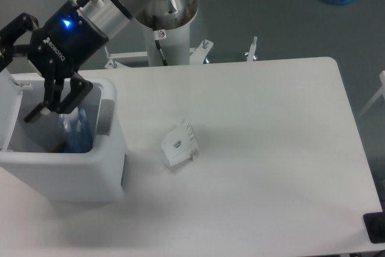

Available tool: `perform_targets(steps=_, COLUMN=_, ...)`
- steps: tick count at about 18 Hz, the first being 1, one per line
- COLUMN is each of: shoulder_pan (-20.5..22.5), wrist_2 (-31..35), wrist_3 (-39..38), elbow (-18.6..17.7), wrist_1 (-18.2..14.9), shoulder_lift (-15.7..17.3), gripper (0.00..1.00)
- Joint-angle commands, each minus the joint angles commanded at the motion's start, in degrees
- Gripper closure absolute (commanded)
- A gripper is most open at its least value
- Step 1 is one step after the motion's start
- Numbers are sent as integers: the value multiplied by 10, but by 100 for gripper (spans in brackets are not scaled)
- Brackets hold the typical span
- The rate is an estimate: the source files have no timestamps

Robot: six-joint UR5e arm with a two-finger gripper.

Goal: Place the trash in the trash can
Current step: 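Open the gripper to drop the bottle into the bin, then move the gripper to the white paper packet and lower onto it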

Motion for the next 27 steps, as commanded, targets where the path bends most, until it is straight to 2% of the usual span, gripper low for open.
perform_targets(steps=2, shoulder_pan=53, wrist_2=0, wrist_3=2, elbow=-10, wrist_1=0, shoulder_lift=1, gripper=0)
perform_targets(steps=6, shoulder_pan=132, wrist_2=4, wrist_3=22, elbow=-47, wrist_1=0, shoulder_lift=-1, gripper=0)
perform_targets(steps=10, shoulder_pan=175, wrist_2=7, wrist_3=75, elbow=-97, wrist_1=-2, shoulder_lift=-1, gripper=0)
perform_targets(steps=13, shoulder_pan=183, wrist_2=38, wrist_3=108, elbow=-132, wrist_1=-2, shoulder_lift=8, gripper=0)
perform_targets(steps=18, shoulder_pan=181, wrist_2=196, wrist_3=192, elbow=-204, wrist_1=-6, shoulder_lift=33, gripper=0)
perform_targets(steps=21, shoulder_pan=173, wrist_2=248, wrist_3=236, elbow=-243, wrist_1=-7, shoulder_lift=37, gripper=0)
perform_targets(steps=23, shoulder_pan=166, wrist_2=278, wrist_3=242, elbow=-253, wrist_1=-7, shoulder_lift=24, gripper=0)
perform_targets(steps=27, shoulder_pan=122, wrist_2=350, wrist_3=252, elbow=-255, wrist_1=-6, shoulder_lift=-24, gripper=0)
